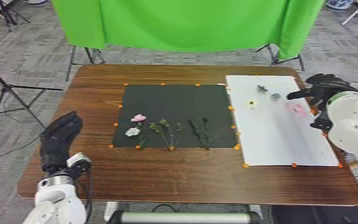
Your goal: Arrange flowers
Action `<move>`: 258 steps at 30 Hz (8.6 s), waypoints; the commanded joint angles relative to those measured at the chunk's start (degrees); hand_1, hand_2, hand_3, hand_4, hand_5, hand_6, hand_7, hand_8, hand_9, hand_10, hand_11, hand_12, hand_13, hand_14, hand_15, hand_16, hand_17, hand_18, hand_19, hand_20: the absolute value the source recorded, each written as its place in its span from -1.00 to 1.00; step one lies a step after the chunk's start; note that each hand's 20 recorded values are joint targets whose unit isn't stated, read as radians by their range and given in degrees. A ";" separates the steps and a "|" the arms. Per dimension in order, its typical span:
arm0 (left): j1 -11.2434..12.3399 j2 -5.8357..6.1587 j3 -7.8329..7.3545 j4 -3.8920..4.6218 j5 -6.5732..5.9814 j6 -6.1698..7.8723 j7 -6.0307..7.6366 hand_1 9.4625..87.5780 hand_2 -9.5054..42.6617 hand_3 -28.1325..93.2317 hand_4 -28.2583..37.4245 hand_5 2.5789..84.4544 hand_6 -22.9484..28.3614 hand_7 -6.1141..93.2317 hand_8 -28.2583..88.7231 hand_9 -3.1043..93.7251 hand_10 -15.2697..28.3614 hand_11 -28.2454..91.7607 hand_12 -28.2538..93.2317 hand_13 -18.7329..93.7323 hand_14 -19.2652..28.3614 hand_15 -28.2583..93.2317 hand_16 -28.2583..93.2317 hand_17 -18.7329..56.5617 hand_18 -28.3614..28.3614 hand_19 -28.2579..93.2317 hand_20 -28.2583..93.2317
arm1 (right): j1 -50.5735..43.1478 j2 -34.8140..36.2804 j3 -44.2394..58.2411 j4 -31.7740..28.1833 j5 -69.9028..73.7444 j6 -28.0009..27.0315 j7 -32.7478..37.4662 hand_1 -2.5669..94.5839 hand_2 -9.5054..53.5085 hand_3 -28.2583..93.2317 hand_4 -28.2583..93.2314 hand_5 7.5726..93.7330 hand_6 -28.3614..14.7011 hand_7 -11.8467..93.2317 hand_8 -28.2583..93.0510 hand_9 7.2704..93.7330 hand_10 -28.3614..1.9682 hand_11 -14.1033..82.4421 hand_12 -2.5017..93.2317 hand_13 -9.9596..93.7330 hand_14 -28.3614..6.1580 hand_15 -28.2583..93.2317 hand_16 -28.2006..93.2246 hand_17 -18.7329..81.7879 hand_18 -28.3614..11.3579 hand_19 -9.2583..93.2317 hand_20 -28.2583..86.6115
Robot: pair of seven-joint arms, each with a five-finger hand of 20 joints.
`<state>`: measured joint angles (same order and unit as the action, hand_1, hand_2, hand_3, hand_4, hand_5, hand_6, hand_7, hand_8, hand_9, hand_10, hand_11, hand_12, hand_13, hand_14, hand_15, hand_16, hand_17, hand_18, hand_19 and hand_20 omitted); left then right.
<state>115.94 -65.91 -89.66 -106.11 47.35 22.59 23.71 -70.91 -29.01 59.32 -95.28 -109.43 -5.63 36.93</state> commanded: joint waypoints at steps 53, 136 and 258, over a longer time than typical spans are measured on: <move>-0.92 -1.23 0.34 1.56 0.61 -0.87 -1.62 -0.01 -0.33 0.63 -0.57 0.22 -0.03 -0.41 -0.50 0.03 0.25 -0.09 -0.36 0.08 0.32 -0.19 -0.59 0.12 0.36 -0.41 -0.01 | 39.22 -32.77 -50.18 7.16 2.01 18.47 -32.94 0.28 -0.99 0.50 -0.96 0.64 0.46 -0.35 -0.51 0.89 0.30 -0.56 -0.37 0.95 0.55 0.51 -0.06 0.68 -0.19 1.00 0.42; -0.74 -1.01 0.89 1.19 0.26 -0.75 -2.26 -0.05 -0.26 0.62 -0.60 0.23 -0.02 -0.42 -0.49 0.03 0.26 -0.10 -0.36 0.08 0.33 -0.18 -0.59 0.10 0.38 -0.38 -0.02 | 42.46 -17.84 -33.29 6.60 0.84 -12.95 -21.03 -0.50 -1.00 0.59 -0.87 -0.04 0.38 -0.53 -0.68 0.11 0.05 -0.56 -0.66 0.82 0.36 0.33 -0.12 0.46 -0.32 0.95 0.17; -1.69 -1.10 0.67 1.95 1.19 -3.10 -5.85 -0.14 -0.34 0.64 -0.60 0.20 -0.06 -0.41 -0.55 0.02 0.23 -0.11 -0.36 0.04 0.39 -0.16 -0.57 -0.10 0.48 -0.34 -0.17 | 33.09 -29.37 -46.26 6.96 3.25 6.54 -13.94 0.10 -1.00 0.47 -0.80 0.36 0.34 -0.30 -0.50 0.53 0.11 -0.39 -0.56 0.93 0.53 0.41 -0.07 0.58 -0.24 1.00 0.32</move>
<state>113.49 -66.31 -89.19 -104.22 48.31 19.47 18.65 -38.50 -58.54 11.59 -88.40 -106.07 2.56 22.13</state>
